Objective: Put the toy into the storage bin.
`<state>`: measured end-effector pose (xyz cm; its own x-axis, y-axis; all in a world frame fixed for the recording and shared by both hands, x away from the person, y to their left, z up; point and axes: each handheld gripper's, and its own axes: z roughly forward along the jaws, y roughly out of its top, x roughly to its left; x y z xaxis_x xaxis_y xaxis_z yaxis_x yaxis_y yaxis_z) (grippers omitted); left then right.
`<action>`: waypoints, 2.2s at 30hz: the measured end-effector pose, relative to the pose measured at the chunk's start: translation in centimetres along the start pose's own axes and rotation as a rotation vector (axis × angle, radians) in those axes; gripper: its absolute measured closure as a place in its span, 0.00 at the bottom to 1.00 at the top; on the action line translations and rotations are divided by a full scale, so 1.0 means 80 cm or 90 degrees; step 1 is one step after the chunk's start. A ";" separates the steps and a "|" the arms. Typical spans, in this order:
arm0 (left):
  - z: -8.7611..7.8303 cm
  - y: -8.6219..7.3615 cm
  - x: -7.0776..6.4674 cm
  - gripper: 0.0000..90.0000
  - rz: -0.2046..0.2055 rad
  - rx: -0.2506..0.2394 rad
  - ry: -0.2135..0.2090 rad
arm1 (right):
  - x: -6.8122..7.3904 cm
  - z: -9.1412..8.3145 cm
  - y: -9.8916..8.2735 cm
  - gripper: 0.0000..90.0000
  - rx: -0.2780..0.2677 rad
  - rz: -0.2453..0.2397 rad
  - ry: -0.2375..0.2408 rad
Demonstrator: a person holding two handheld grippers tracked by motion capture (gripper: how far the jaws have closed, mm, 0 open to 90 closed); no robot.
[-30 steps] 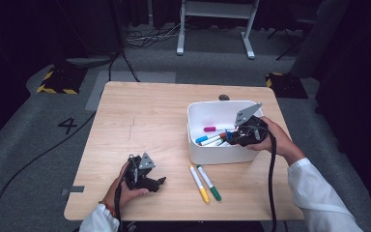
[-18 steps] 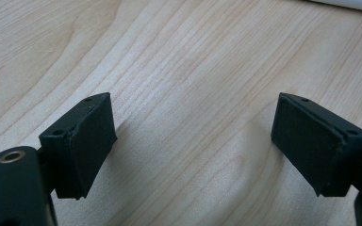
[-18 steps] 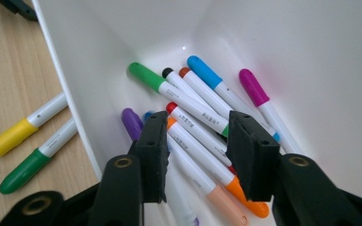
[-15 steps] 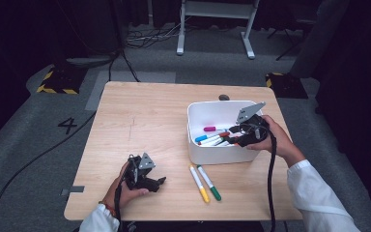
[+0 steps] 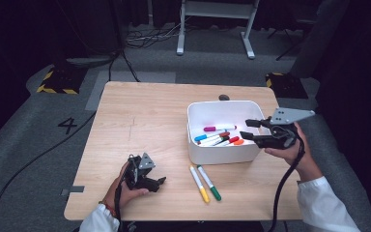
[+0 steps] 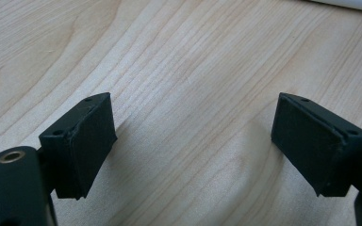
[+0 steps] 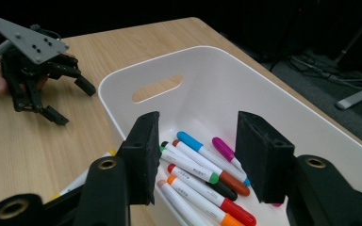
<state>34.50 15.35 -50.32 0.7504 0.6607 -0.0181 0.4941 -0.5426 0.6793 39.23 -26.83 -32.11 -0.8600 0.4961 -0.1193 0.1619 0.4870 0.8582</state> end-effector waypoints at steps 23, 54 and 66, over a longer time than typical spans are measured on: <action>0.000 0.000 -0.001 0.16 -0.002 0.000 0.002 | 0.103 0.008 -0.119 0.43 0.035 0.012 0.041; 0.000 0.000 0.000 0.16 -0.002 0.000 0.002 | 0.131 0.119 -0.171 0.49 0.129 0.037 0.060; 0.000 0.000 0.000 0.16 -0.002 0.000 0.001 | 0.115 0.121 -0.176 0.80 0.119 0.044 0.055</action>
<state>34.47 15.34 -50.32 0.7480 0.6634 -0.0186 0.4965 -0.5407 0.6790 33.70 -22.18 -50.10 -0.8805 0.4738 -0.0128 0.3027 0.5829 0.7541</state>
